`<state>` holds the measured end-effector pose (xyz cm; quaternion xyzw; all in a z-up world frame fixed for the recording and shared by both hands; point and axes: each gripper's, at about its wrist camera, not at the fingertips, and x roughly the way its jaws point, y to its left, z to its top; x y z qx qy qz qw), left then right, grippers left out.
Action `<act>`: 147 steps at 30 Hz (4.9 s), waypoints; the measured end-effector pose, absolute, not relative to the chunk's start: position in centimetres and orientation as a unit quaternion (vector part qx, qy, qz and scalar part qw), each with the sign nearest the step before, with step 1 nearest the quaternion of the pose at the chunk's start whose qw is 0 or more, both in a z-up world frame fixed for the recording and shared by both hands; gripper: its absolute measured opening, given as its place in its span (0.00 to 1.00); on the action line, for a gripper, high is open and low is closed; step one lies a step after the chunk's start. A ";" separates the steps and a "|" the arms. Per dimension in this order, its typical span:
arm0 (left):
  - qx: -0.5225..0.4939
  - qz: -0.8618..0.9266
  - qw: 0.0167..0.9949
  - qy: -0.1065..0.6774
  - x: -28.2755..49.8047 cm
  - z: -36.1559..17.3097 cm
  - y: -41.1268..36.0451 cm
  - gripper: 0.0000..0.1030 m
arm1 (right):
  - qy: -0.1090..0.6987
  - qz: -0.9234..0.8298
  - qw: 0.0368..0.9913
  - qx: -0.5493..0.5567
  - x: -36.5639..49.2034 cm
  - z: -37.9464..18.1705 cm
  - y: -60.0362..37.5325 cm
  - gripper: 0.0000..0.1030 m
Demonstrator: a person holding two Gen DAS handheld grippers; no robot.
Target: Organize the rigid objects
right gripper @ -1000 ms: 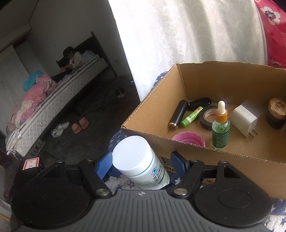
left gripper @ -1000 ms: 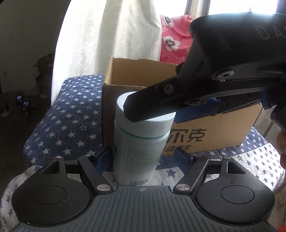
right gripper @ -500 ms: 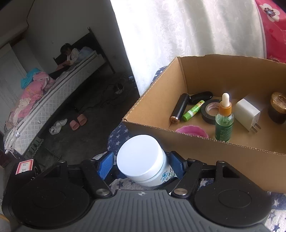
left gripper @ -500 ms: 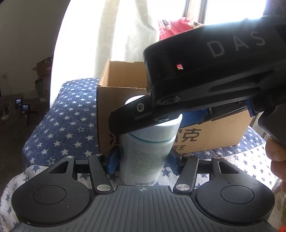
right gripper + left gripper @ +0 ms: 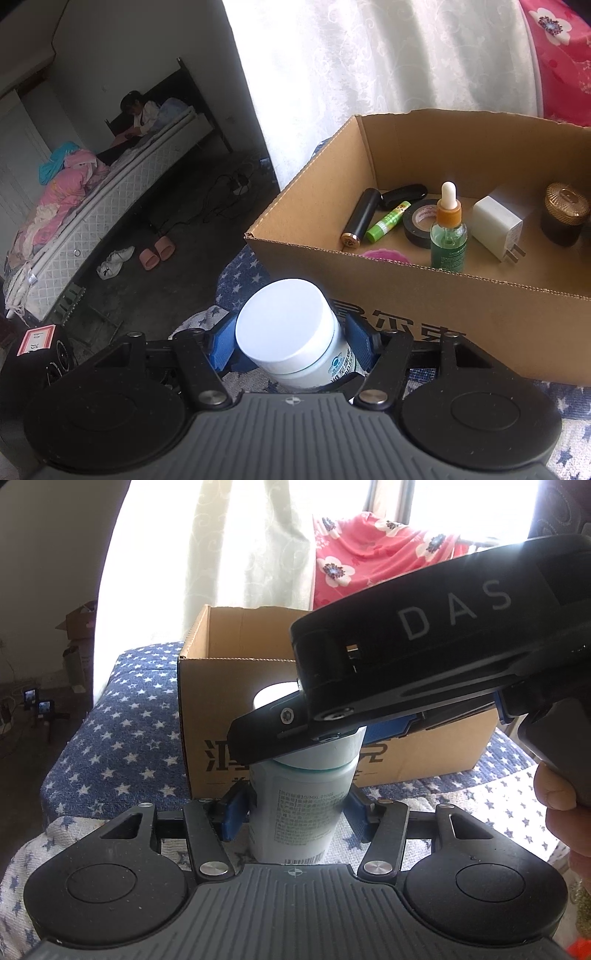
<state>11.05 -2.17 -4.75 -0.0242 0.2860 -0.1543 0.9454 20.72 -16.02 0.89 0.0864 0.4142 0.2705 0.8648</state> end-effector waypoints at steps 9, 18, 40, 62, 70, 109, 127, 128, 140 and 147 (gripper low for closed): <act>-0.024 -0.160 0.941 0.297 11.5 -5.0 -2.5 0.58 | 0.414 0.269 0.865 0.090 20.7 0.8 -16.2 0.63; -0.034 -0.160 0.937 0.308 12.7 -6.0 -2.4 0.56 | 0.415 0.269 0.864 0.091 20.7 0.7 -16.2 0.63; -0.026 -0.158 0.940 0.301 13.0 -6.4 -2.1 0.54 | 0.418 0.266 0.864 0.091 20.6 0.5 -15.9 0.65; -0.026 -0.158 0.941 0.300 13.0 -6.4 -1.8 0.54 | 0.422 0.262 0.863 0.087 20.9 0.4 -15.5 0.65; -0.025 -0.157 0.941 0.298 12.9 -6.3 -1.8 0.54 | 0.419 0.262 0.865 0.086 20.8 0.4 -15.4 0.64; 0.064 -0.277 0.946 0.159 15.1 8.9 -11.5 0.51 | 0.261 0.249 0.929 0.081 17.7 14.1 -24.7 0.60; 0.046 -0.318 0.891 0.320 29.7 3.4 -18.4 0.52 | 0.349 0.203 0.904 0.140 28.0 4.9 -33.3 0.59; 0.045 -0.319 0.888 0.328 29.5 3.2 -18.0 0.52 | 0.354 0.203 0.902 0.143 28.3 4.5 -33.4 0.59; 0.030 -0.316 0.883 0.346 27.4 2.4 -16.9 0.55 | 0.361 0.196 0.903 0.128 28.6 3.3 -33.6 0.54; 0.036 -0.311 0.889 0.335 26.8 2.7 -16.6 0.65 | 0.354 0.195 0.906 0.128 28.2 3.8 -33.8 0.54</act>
